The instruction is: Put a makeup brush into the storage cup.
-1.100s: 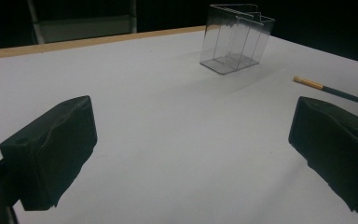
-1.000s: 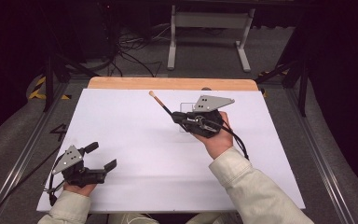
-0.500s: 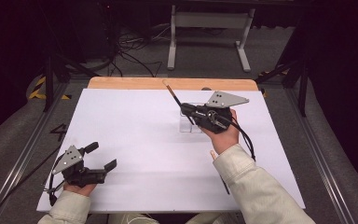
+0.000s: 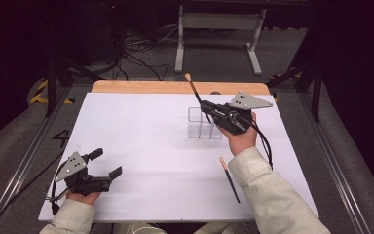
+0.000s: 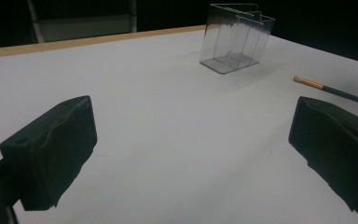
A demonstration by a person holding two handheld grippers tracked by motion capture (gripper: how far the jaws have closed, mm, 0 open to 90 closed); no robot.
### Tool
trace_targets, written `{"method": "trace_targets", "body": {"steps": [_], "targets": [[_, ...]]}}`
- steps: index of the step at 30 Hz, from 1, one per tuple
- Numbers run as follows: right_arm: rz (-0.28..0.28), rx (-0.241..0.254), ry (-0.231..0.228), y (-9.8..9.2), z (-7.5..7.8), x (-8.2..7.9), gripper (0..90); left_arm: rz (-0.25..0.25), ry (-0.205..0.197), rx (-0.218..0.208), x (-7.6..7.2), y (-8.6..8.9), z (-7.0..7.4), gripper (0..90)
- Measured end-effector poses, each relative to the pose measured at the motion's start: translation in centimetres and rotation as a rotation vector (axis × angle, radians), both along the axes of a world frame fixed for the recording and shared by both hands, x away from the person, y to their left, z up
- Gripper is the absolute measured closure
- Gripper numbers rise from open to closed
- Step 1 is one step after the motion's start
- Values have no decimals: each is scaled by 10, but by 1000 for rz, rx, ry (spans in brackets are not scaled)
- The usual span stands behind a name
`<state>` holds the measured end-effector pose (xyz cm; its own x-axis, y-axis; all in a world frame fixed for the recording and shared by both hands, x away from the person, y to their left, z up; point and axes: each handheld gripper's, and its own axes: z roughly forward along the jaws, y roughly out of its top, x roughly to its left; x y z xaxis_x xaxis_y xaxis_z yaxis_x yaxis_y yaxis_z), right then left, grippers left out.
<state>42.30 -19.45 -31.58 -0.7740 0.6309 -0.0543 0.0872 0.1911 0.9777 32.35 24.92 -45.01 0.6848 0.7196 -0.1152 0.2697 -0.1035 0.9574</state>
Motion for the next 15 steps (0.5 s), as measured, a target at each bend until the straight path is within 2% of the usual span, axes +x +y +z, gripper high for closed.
{"method": "trace_targets", "body": {"steps": [10,15], "targets": [[-47,16,-1,-11,-4,10,838,1,1,0,0,0,0,15],[-70,19,-16,-14,-7,18,838,-2,1,4,0,0,0,15]]}}
